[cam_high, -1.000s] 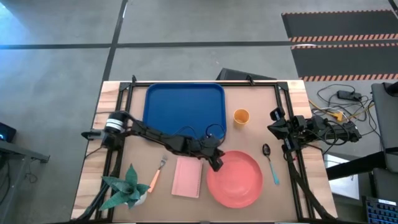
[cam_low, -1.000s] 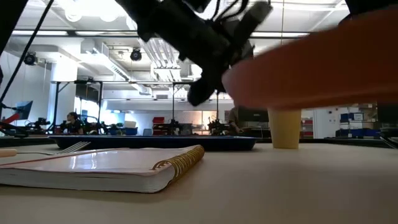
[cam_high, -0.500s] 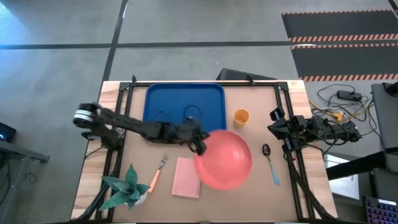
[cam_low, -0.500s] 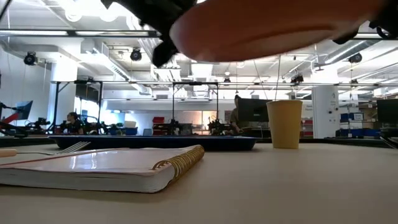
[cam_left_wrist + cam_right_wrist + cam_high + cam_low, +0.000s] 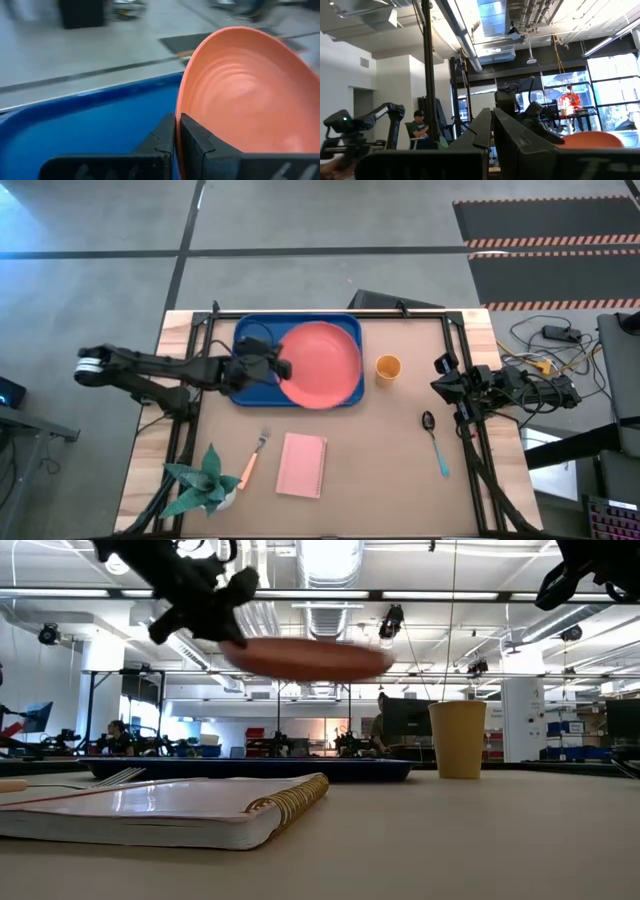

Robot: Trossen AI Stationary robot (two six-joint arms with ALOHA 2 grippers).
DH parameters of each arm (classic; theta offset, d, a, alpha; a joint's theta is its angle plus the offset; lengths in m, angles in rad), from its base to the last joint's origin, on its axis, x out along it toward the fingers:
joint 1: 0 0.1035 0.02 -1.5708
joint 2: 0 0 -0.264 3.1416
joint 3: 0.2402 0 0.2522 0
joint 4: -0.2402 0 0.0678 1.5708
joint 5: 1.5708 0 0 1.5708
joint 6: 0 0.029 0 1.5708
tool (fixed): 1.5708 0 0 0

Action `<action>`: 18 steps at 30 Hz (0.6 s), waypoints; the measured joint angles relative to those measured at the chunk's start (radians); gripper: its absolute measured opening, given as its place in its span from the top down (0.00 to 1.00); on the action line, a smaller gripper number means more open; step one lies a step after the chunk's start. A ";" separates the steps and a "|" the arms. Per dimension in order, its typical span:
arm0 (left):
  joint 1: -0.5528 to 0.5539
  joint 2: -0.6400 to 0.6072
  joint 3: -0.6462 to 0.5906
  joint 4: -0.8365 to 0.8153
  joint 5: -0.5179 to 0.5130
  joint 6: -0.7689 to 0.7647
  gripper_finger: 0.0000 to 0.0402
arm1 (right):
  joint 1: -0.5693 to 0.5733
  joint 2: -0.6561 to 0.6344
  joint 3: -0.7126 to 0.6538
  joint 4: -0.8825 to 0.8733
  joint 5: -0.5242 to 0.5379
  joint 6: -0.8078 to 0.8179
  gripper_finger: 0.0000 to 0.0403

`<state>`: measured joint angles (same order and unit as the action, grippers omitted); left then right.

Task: Pick and place plate/cup/fork/spoon on tray
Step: Put the pink plate on the blue tray

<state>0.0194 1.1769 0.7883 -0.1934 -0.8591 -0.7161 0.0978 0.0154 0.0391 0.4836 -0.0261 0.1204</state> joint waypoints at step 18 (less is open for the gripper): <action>0.194 -0.009 -0.008 -0.456 -0.140 -0.190 1.00 | 0.000 0.000 0.000 -0.008 0.000 0.003 0.98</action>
<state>0.2133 1.1679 0.7799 -0.6495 -0.9988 -0.9062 0.0978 0.0154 0.0391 0.4755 -0.0261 0.1230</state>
